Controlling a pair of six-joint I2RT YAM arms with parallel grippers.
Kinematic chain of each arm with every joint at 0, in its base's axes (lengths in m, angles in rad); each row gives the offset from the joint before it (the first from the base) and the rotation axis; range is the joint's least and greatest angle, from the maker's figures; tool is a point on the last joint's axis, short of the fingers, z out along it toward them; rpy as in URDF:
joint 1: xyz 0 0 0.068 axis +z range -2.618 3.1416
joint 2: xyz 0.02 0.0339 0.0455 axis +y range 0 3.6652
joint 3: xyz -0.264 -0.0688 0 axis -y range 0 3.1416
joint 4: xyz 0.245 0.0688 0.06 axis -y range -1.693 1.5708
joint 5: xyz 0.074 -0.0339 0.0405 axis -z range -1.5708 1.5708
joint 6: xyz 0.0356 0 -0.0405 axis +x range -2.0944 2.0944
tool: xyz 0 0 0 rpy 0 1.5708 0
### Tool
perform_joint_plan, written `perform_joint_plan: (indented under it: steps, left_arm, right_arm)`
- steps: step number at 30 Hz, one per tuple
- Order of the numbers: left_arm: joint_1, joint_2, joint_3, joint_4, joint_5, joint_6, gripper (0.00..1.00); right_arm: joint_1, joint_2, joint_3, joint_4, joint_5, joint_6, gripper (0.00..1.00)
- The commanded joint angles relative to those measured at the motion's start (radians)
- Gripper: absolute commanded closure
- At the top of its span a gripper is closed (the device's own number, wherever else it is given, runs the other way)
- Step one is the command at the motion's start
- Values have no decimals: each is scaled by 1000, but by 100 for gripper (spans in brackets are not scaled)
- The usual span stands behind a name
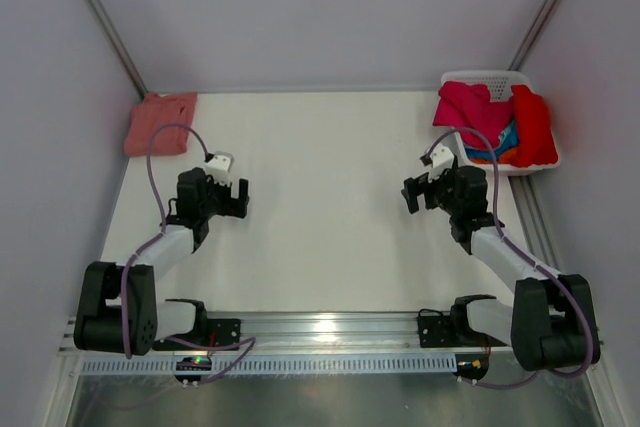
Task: Fold and stack the t-shirts
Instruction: Neatly place the folded tshirt to the corner
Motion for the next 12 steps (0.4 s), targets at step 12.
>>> perform_joint_plan:
  steps: [12]
  left_arm:
    - [24,65,-13,195,52,14,1]
  right_arm:
    - [-237,-9,-60,191,-90,101,1]
